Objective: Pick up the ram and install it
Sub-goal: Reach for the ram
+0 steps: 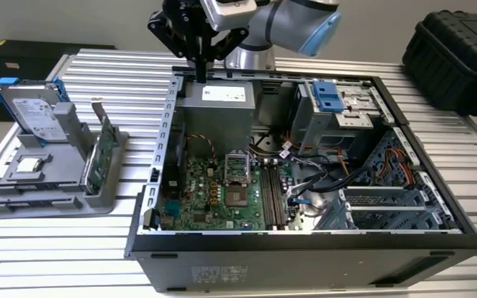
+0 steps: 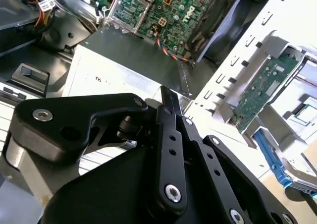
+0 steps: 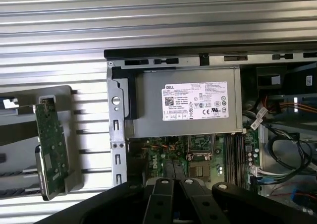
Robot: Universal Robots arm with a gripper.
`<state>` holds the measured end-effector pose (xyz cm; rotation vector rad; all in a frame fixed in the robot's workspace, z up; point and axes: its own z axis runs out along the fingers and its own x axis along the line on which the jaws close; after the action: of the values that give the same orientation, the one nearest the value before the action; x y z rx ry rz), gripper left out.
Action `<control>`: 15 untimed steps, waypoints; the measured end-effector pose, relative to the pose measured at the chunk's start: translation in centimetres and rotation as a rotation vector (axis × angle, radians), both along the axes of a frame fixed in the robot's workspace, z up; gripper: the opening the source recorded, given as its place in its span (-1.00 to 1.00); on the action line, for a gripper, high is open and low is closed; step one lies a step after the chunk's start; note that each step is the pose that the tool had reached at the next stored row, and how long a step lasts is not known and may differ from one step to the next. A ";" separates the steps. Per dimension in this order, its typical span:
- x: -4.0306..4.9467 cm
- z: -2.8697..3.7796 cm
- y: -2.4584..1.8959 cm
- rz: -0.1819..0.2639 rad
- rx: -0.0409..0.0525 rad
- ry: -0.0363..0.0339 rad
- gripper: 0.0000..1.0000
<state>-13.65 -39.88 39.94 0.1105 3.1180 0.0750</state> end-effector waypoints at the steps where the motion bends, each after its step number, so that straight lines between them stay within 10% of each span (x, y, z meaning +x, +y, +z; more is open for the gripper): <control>1: -0.12 0.00 0.00 0.000 0.0000 -0.0001 -1.00; 15: -0.96 -0.01 0.00 0.000 0.0000 0.0001 -1.00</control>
<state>-14.61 -39.88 39.94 0.1104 3.1181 0.0751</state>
